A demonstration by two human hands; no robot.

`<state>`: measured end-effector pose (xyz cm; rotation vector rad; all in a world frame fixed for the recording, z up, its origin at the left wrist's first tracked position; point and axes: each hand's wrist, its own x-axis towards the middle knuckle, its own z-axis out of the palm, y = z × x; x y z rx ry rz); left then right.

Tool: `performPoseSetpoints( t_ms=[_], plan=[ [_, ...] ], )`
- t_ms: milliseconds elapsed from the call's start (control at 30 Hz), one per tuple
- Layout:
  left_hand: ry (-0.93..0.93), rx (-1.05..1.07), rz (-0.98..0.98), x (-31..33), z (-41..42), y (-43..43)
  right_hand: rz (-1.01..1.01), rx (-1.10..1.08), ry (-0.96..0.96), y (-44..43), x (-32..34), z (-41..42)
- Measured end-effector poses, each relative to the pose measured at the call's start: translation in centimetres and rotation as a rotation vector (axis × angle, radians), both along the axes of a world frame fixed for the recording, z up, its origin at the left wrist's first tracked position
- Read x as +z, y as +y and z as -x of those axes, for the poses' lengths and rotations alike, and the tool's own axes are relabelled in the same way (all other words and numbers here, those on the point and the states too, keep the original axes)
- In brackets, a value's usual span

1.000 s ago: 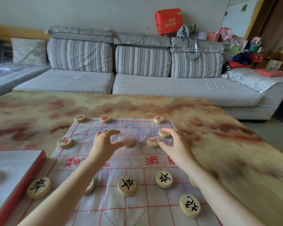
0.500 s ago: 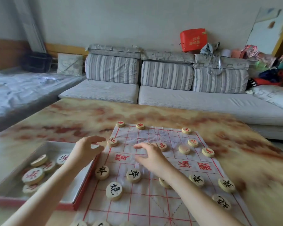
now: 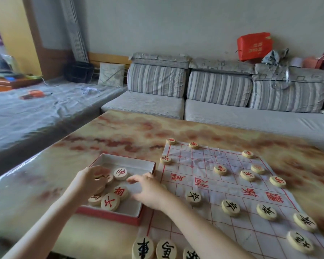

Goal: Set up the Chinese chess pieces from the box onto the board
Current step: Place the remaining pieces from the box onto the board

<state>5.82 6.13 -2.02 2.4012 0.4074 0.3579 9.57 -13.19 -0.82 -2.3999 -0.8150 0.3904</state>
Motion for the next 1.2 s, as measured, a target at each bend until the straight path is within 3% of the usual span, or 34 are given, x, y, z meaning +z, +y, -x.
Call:
performPoseSetpoints(
  t_ms=[233, 667, 900, 1200],
  plan=[
    [-0.022, -0.043, -0.114, -0.7, -1.5, -0.5, 0.122, 0.117, -0.105, 3.0, -0.8, 0.2],
    [0.063, -0.073, -0.377, -2.5, -5.5, -1.1, -0.336, -0.098, -0.079, -0.2, -1.7, -1.3],
    [-0.080, -0.042, -0.192, -0.6, -5.8, -3.2, -0.382, -0.118, -0.073, -4.4, -0.5, -1.9],
    [-0.183, -0.242, -0.040, 1.9, -7.6, -10.1, -0.368, -0.270, -0.071, -11.4, 0.0, -4.9]
  ],
)
